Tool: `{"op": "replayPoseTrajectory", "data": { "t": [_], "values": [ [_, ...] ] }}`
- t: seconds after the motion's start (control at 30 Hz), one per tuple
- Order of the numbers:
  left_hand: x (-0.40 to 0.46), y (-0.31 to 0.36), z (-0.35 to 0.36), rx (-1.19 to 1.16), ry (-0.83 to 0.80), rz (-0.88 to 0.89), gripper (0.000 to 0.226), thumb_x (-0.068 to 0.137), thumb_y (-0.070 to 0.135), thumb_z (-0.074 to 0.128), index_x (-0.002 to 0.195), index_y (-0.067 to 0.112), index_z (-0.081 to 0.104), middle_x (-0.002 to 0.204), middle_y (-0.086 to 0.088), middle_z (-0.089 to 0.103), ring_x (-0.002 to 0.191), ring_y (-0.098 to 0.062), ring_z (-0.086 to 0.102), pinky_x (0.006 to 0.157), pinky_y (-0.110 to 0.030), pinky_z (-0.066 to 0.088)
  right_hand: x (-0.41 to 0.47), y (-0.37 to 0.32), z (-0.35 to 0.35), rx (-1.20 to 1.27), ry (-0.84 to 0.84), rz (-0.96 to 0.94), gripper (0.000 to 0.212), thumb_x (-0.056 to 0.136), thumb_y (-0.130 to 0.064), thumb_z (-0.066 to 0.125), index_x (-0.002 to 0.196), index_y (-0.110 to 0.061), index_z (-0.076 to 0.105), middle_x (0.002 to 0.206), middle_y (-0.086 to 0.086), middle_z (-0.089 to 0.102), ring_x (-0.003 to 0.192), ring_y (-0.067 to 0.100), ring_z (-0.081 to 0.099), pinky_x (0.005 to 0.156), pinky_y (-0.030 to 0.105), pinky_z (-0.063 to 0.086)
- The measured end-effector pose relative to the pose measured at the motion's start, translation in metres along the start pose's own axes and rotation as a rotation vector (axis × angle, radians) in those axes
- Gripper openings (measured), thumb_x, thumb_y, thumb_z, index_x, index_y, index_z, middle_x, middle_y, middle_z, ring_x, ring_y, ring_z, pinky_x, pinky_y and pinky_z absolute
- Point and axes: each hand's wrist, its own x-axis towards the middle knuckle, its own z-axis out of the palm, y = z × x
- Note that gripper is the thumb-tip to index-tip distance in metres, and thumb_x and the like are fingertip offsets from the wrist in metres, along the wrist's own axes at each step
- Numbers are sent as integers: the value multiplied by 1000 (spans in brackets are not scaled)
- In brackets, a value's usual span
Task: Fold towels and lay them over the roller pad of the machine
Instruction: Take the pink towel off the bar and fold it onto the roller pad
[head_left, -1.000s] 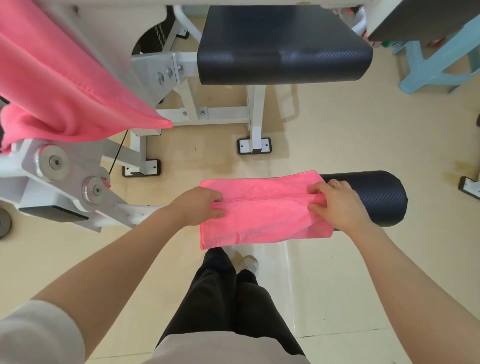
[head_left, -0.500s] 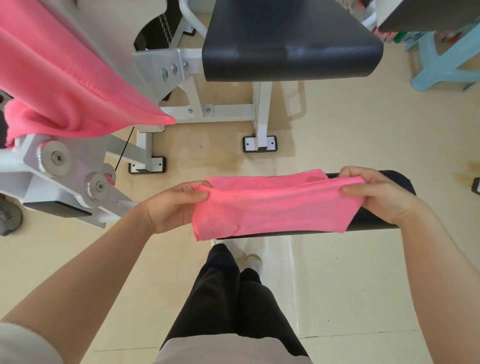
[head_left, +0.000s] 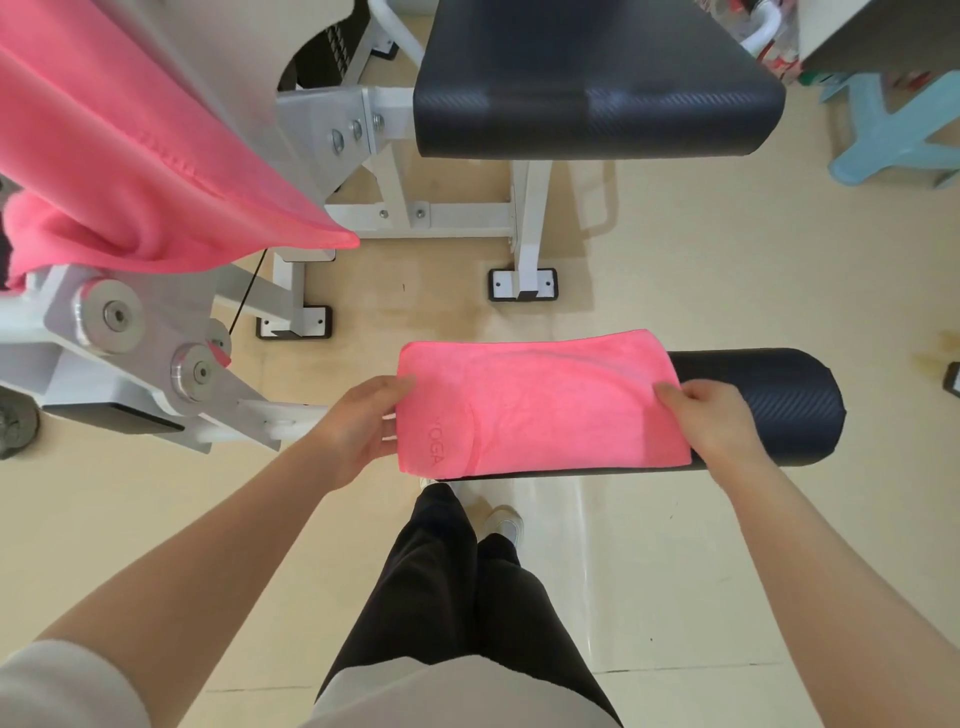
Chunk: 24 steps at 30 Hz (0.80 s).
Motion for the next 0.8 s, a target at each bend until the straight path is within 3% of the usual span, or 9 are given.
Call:
{"op": "replayPoseTrajectory", "data": {
  "t": [0.13,0.2,0.33,0.5,0.57,0.63,0.7,0.8],
  "values": [
    [-14,-16,7,195,30,61,25,90,17,59,112,12,47,106,-6,65,92,-21,66,76,-36,56,-14,20,4,66,6,-26,29,93,-25,48,80,-1,53,71,5,49,72,25,44,65,34,33],
    [-15,-21,13,253,101,110,24,93,17,54,114,11,44,105,-7,65,89,-21,65,75,-38,55,-17,24,3,33,5,-45,25,96,-25,43,90,-2,52,80,6,51,78,25,46,68,33,34],
    [-11,-27,20,469,218,205,19,97,17,43,115,12,40,109,-5,62,91,-22,59,64,-27,46,-20,37,4,-43,34,-27,26,98,-24,38,105,-2,51,93,9,53,86,26,47,72,32,33],
    [-6,-31,24,699,291,285,28,95,13,43,120,3,36,106,-16,62,87,-29,56,67,-32,40,-25,43,10,-21,102,6,25,95,-19,43,106,1,53,98,15,59,87,28,50,73,32,35],
    [-9,-32,25,801,330,330,45,89,9,50,129,4,30,107,-14,60,90,-33,60,70,-36,45,-31,40,10,-8,187,-6,25,90,-13,48,112,-1,50,105,17,59,97,35,54,78,37,41],
    [-14,-36,29,954,450,432,69,81,8,56,141,6,22,130,-14,48,113,-34,51,88,-44,44,-39,32,14,-164,333,-171,44,81,-4,51,125,-3,44,123,20,53,115,40,48,94,45,38],
    [-17,-39,39,1144,530,638,73,77,11,53,143,4,23,146,-20,33,130,-38,36,105,-51,31,-51,14,25,-339,347,-469,60,78,-7,50,137,-3,36,143,22,38,132,39,34,108,43,26],
    [-5,-41,59,1449,375,901,67,78,31,42,138,2,31,144,-23,39,131,-40,41,110,-46,23,-67,-19,56,-481,11,-712,65,94,-33,31,150,-15,4,159,10,-5,146,26,-5,118,40,-1]
  ]
}}
